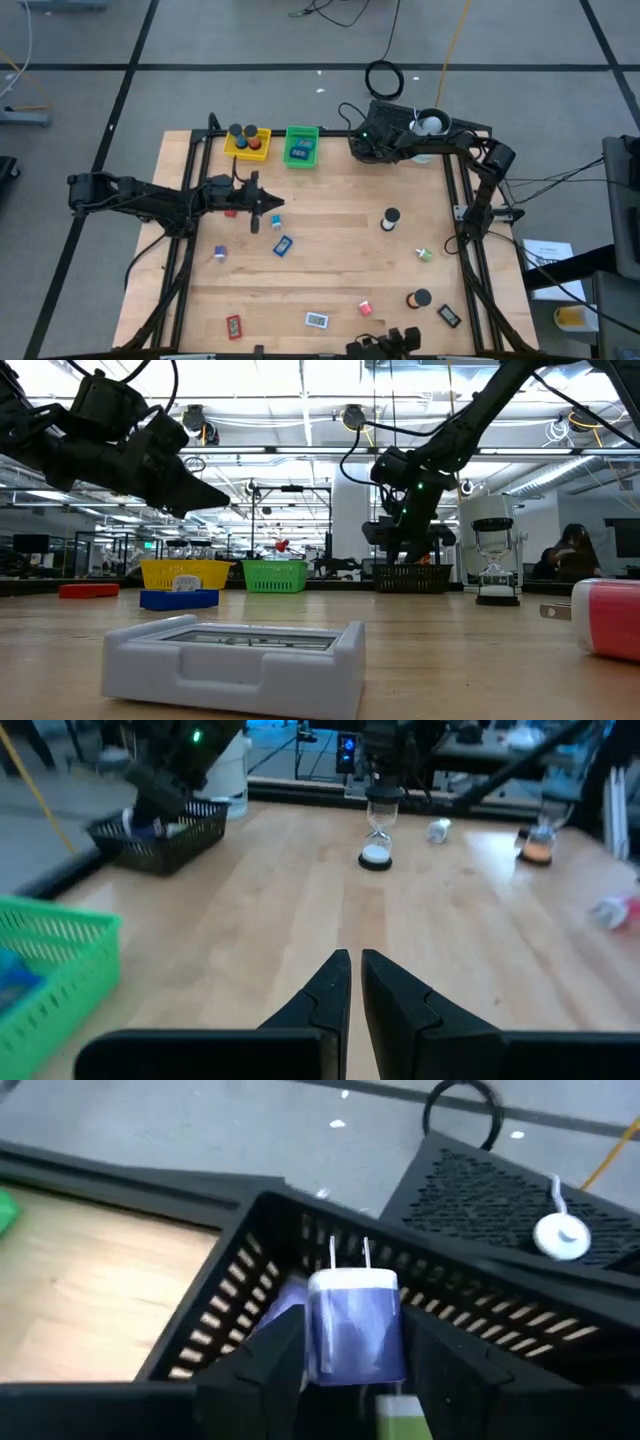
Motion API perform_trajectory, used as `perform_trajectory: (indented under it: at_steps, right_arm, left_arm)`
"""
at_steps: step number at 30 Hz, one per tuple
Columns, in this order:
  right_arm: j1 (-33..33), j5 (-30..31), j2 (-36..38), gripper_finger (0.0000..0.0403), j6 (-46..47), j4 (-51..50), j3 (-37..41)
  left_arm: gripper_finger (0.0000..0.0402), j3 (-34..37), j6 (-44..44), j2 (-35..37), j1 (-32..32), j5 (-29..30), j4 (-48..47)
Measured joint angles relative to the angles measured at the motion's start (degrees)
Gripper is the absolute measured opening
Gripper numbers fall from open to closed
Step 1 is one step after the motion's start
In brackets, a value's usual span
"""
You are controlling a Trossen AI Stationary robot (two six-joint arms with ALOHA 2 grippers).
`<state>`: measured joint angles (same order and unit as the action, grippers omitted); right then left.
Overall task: Pick & Place Office items
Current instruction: Put the right blue charger adapter into the black bin
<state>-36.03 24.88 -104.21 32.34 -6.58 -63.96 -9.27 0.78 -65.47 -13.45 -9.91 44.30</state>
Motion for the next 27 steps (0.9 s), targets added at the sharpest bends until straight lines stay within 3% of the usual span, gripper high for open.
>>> perform_trajectory:
  at_steps: [6, 11, 15, 19, 23, 27]
  right_arm:
    - [0.4, 2.1, 1.9, 0.0211, -3.0, -0.5, 0.0]
    - [2.8, 2.1, 6.7, 0.0209, -8.2, -2.6, 0.0]
    - [7.9, 2.6, 11.7, 0.0165, -14.7, -1.3, 2.1]
    - [14.8, 4.8, 15.9, 0.0103, -19.8, 8.0, 9.6]
    - [20.2, 4.5, 19.2, 0.004, -22.7, 23.8, 19.5]
    - [22.9, -3.5, 20.8, 0.0005, -22.9, 42.3, 29.2]
  left_arm:
    - [0.0037, -0.8, -0.1, 0.0, 0.0, 0.0, 0.4]
    - [0.0037, -0.8, -0.3, 0.0, 0.1, 0.0, 1.0]
    - [0.0037, -0.8, 1.1, 0.0, 0.1, 0.0, 0.8]
    - [0.0037, -0.8, 1.0, 0.0, 0.1, 0.0, 0.5]
    - [0.0037, -0.8, 1.0, 0.0, 0.6, 1.9, 0.4]
    - [0.0037, -0.8, 1.0, 0.0, 2.1, 5.4, 0.0]
